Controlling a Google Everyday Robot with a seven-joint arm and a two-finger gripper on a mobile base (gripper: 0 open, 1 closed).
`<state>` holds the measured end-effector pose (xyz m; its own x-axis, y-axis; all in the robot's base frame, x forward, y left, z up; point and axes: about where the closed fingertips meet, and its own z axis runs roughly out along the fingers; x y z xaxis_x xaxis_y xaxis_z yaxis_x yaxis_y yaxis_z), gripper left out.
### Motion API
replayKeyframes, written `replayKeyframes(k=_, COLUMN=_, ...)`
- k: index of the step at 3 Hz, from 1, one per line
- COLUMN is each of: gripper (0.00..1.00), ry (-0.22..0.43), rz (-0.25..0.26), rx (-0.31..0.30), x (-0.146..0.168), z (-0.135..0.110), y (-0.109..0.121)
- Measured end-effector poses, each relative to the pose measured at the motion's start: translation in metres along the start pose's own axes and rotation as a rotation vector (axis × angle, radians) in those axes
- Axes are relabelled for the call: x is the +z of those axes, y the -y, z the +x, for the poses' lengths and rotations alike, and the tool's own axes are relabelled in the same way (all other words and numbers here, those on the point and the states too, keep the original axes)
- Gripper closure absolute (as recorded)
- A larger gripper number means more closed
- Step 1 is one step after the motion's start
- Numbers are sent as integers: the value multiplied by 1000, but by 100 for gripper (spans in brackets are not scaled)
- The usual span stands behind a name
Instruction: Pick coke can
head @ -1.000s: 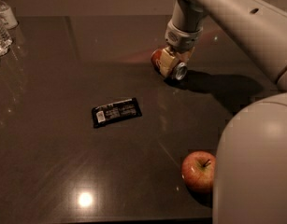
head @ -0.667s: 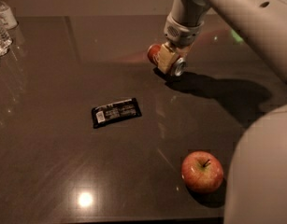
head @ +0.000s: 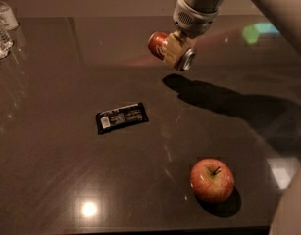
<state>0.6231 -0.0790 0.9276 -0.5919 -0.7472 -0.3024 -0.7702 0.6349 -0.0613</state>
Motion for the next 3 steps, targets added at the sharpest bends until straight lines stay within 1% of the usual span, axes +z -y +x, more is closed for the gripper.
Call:
replayKeyframes(k=1, gripper=100, ry=40, rz=2, rx=-61, x=-26, z=-6, y=-11)
replayKeyframes(k=2, gripper=100, ry=71, rz=3, rx=-95, x=-44, z=-6, y=-16)
replayKeyframes(k=3, gripper=100, ry=111, rz=17, rx=-131, x=-66, z=-7, y=-16)
